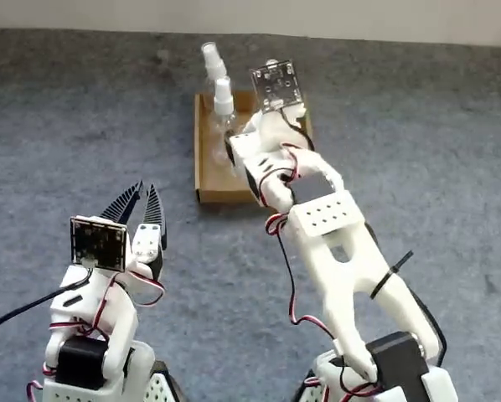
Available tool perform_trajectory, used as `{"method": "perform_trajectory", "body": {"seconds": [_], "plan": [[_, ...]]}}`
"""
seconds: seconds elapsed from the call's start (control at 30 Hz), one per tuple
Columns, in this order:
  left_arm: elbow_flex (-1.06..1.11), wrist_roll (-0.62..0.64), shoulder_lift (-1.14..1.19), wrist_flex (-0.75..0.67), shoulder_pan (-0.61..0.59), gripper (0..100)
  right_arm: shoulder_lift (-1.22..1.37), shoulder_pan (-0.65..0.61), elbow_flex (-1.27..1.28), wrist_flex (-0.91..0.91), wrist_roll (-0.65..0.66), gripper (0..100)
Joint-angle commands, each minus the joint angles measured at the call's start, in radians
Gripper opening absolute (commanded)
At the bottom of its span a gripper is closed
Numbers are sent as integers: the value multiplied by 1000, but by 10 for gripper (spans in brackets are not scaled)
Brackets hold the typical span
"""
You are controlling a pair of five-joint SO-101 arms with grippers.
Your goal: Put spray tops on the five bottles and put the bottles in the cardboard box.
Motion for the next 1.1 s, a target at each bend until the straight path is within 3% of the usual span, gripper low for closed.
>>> {"method": "perform_trajectory", "body": {"seconds": [0.0,0.33,1.07], "plan": [[-13,6,2,-20,25,5,-27,-10,-16,-31,17,3],[-13,6,2,-18,24,5,148,-12,-27,-31,15,3],[-13,6,2,-20,24,5,159,-12,-39,-33,29,3]]}}
